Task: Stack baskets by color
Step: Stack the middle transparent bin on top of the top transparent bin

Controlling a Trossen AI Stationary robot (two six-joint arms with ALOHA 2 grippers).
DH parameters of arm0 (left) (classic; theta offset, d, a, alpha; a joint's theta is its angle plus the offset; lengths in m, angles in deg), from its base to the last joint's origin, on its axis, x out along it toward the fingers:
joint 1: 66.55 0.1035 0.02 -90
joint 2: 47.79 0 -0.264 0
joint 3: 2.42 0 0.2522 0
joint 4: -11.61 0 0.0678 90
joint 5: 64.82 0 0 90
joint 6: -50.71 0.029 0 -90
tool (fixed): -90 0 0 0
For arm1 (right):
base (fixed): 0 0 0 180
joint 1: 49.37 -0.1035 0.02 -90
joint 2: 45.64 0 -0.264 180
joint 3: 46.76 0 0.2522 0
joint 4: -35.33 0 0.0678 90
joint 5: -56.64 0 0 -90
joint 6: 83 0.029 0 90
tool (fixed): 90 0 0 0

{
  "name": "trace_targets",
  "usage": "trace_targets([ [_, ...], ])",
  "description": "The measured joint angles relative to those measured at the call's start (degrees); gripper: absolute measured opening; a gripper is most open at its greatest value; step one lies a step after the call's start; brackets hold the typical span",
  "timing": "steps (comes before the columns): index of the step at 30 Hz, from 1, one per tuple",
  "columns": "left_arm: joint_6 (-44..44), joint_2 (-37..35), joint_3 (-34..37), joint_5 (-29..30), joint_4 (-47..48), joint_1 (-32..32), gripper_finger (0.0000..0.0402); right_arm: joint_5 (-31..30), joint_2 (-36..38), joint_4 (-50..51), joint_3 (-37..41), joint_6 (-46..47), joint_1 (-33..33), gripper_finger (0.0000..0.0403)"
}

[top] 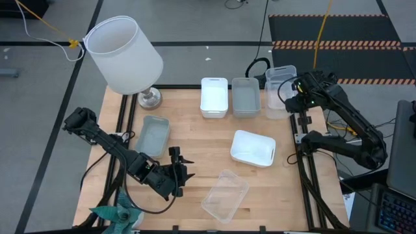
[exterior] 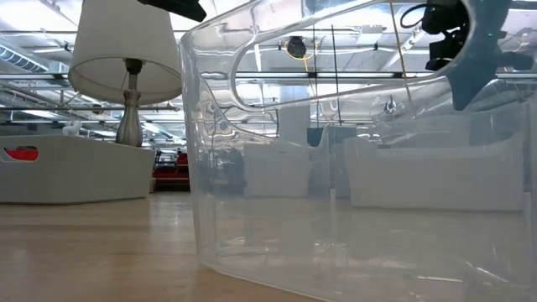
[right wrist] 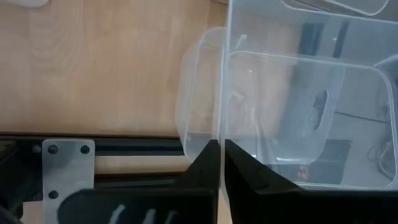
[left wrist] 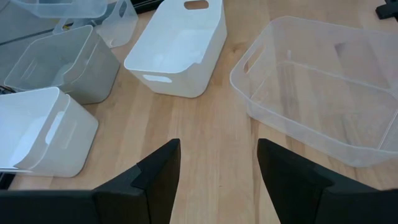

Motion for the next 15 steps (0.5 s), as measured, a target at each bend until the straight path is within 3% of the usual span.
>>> trace_targets([
  [15, 0.0, 0.0, 0.0, 0.0, 0.0, 0.0, 0.0214, 0.2, 0.0, -5.2, 6.2, -0.3, 0.0, 0.0002],
])
